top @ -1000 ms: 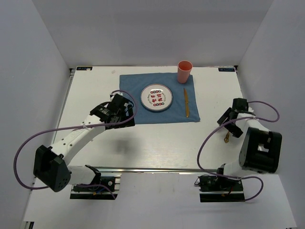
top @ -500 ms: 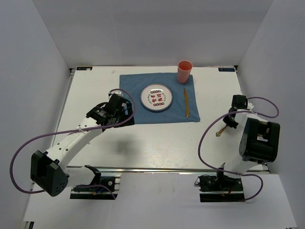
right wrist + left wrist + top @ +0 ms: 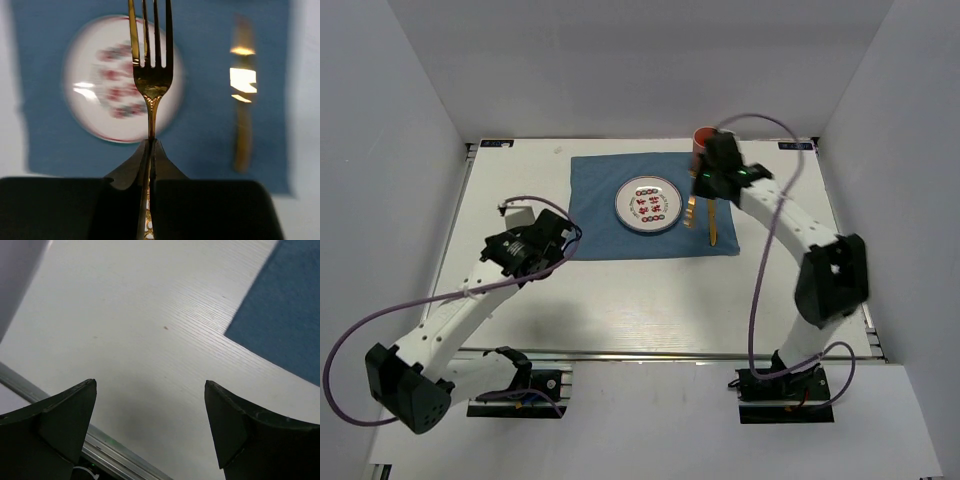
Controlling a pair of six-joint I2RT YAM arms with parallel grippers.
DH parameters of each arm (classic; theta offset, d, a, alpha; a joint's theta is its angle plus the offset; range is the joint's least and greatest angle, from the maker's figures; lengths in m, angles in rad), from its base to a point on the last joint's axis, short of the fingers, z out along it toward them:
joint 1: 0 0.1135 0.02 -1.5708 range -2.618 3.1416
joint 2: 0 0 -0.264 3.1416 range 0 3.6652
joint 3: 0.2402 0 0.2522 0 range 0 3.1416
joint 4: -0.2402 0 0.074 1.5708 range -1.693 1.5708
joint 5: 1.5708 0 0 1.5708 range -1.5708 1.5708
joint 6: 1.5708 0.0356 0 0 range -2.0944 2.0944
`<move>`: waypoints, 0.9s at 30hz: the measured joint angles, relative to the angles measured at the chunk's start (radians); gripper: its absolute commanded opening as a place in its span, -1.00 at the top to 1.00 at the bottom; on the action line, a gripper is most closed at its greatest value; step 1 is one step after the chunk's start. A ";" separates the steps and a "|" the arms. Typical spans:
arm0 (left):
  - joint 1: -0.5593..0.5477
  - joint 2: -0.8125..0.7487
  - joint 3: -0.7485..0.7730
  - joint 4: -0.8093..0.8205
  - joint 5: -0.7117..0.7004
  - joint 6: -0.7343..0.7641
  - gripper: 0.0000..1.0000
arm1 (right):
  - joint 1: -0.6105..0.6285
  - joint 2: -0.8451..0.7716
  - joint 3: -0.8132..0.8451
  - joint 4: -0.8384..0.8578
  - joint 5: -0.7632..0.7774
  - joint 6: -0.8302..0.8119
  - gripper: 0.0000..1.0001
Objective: Set the dinner table for one person
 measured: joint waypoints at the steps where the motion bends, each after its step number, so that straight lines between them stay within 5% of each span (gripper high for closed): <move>1: 0.000 -0.021 -0.008 -0.014 -0.027 -0.016 -0.96 | 0.063 0.059 0.103 -0.015 -0.002 0.000 1.00; 9: -0.001 -0.216 -0.055 -0.021 -0.103 -0.036 -0.96 | 0.346 0.630 0.872 -0.120 -0.105 0.072 1.00; 16: -0.001 -0.170 -0.058 0.024 -0.096 -0.014 -0.96 | 0.379 0.832 0.909 -0.120 -0.150 0.179 1.00; 27: -0.001 -0.164 -0.073 0.097 -0.042 0.048 -0.96 | 0.409 0.929 0.972 -0.077 -0.175 0.264 1.00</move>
